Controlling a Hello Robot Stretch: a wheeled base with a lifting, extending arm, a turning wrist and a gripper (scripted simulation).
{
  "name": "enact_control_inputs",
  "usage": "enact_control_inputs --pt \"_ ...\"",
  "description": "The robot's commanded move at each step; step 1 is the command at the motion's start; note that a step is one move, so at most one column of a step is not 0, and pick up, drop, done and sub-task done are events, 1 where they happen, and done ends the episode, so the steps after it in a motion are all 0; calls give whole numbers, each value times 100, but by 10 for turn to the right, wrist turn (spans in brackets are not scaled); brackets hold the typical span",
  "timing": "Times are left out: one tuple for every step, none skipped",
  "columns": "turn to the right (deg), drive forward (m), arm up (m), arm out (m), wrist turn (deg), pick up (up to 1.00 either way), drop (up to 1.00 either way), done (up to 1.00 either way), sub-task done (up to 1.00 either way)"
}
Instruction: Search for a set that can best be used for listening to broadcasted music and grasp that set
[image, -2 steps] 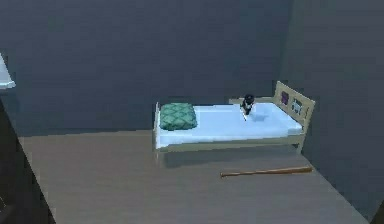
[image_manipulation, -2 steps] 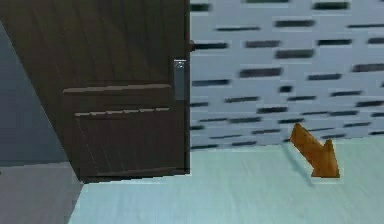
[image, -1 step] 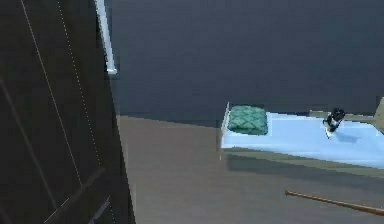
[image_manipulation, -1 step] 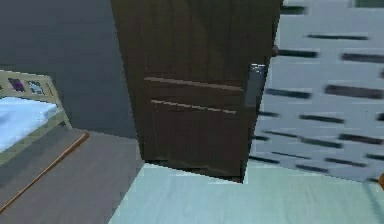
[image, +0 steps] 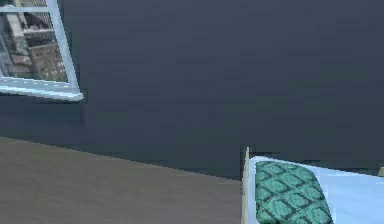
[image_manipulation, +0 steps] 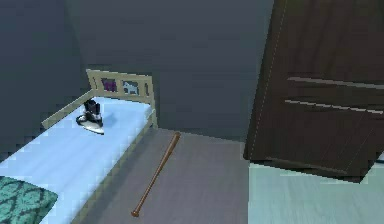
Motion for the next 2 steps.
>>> enact_control_inputs --pt "0 20 0 0 0 0 0 0 0" --pt "-450 0 0 0 0 0 0 0 0"
